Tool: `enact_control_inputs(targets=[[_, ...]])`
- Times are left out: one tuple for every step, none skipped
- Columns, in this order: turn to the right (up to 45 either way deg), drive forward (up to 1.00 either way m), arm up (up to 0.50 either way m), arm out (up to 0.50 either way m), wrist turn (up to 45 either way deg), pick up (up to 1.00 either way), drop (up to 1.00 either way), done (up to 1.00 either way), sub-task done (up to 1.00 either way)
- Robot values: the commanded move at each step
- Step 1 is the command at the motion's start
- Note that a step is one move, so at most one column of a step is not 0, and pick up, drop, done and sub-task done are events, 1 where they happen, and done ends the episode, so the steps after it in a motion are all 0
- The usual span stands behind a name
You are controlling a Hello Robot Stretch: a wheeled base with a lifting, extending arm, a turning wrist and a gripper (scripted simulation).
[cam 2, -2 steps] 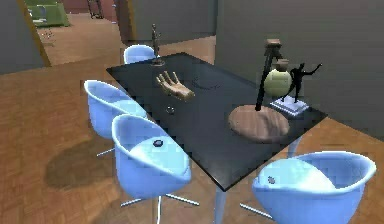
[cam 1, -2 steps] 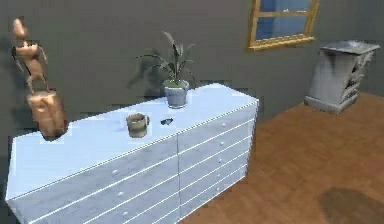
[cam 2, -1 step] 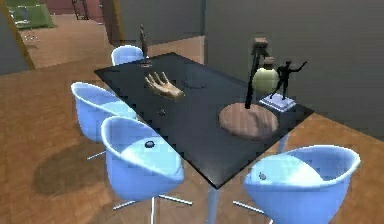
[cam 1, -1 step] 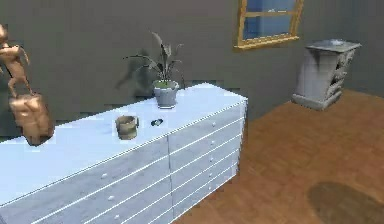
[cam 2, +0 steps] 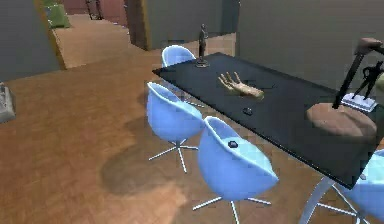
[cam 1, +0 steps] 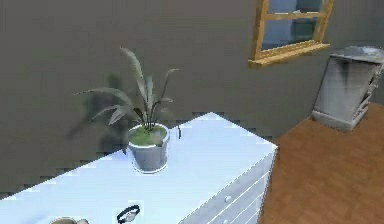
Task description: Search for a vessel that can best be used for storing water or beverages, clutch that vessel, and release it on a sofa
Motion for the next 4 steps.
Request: enact_control_inputs(targets=[[45.0,0.0,0.0,0.0,0.0,0.0,0.0,0.0,0.0],[6.0,0.0,0.0,0.0,0.0,0.0,0.0,0.0,0.0],[0.0,1.0,0.0,0.0,0.0,0.0,0.0,0.0,0.0],[0.0,0.35,0.0,0.0,0.0,0.0,0.0,0.0,0.0]])
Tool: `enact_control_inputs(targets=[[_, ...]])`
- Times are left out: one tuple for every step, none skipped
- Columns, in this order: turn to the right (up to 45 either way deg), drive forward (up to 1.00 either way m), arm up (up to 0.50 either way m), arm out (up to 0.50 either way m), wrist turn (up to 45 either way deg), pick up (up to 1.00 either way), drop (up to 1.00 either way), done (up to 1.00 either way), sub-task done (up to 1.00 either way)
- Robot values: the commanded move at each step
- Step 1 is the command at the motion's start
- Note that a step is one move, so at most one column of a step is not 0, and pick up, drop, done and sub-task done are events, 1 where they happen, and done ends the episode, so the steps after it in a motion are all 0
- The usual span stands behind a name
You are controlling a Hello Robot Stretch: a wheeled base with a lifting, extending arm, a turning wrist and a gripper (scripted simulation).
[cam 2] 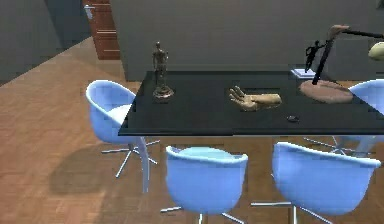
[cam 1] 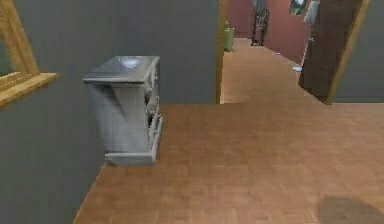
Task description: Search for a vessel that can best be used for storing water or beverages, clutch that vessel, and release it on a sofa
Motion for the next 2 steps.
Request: enact_control_inputs(targets=[[18.0,0.0,0.0,0.0,0.0,0.0,0.0,0.0,0.0],[0.0,1.0,0.0,0.0,0.0,0.0,0.0,0.0,0.0]])
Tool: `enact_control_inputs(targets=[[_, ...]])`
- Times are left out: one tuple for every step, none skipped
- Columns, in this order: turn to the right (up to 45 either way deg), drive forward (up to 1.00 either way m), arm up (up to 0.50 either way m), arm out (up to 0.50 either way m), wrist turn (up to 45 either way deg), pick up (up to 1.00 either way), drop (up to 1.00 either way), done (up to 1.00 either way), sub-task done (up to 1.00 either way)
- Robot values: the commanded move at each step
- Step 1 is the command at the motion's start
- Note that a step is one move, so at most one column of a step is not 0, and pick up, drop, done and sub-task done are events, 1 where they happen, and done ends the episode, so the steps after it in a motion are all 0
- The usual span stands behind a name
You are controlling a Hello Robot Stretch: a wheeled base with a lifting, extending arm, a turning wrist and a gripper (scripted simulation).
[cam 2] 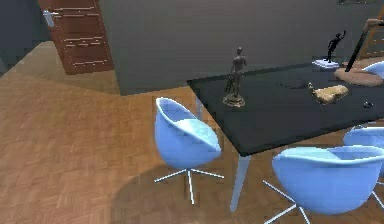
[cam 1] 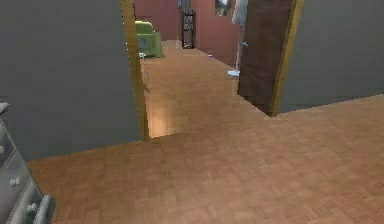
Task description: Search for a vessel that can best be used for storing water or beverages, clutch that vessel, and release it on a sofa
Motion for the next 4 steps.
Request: enact_control_inputs(targets=[[3.0,0.0,0.0,0.0,0.0,0.0,0.0,0.0,0.0],[0.0,1.0,0.0,0.0,0.0,0.0,0.0,0.0,0.0],[0.0,1.0,0.0,0.0,0.0,0.0,0.0,0.0,0.0],[-6.0,0.0,0.0,0.0,0.0,0.0,0.0,0.0,0.0]])
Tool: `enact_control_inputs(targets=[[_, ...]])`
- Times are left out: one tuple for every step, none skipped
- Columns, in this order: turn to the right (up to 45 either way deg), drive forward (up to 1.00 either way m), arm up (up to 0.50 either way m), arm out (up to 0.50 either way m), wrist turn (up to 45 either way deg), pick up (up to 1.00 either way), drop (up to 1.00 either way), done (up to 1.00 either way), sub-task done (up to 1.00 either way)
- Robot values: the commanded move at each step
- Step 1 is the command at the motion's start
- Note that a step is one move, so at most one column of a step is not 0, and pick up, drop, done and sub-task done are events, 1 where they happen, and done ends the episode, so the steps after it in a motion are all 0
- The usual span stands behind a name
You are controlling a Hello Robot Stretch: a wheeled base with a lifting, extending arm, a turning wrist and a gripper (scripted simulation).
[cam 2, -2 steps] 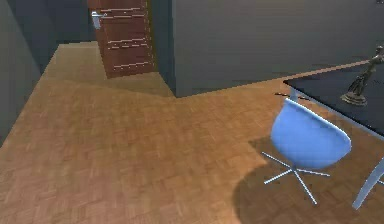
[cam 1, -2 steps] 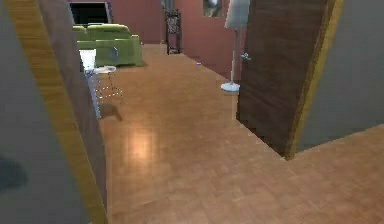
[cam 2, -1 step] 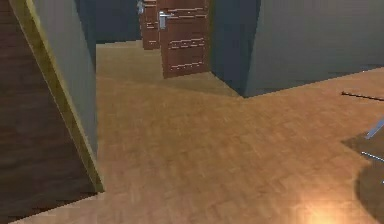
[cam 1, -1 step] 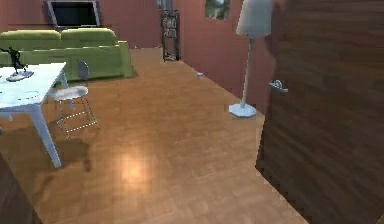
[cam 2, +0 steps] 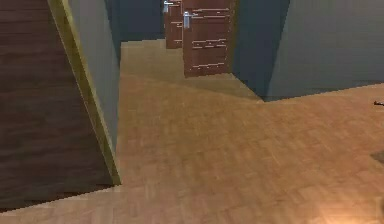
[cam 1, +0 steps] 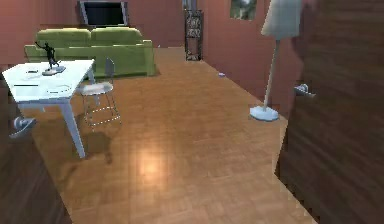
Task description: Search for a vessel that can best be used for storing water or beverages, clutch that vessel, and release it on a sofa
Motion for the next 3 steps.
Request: enact_control_inputs(targets=[[0.0,1.0,0.0,0.0,0.0,0.0,0.0,0.0,0.0],[0.0,0.45,0.0,0.0,0.0,0.0,0.0,0.0,0.0],[45.0,0.0,0.0,0.0,0.0,0.0,0.0,0.0,0.0]])
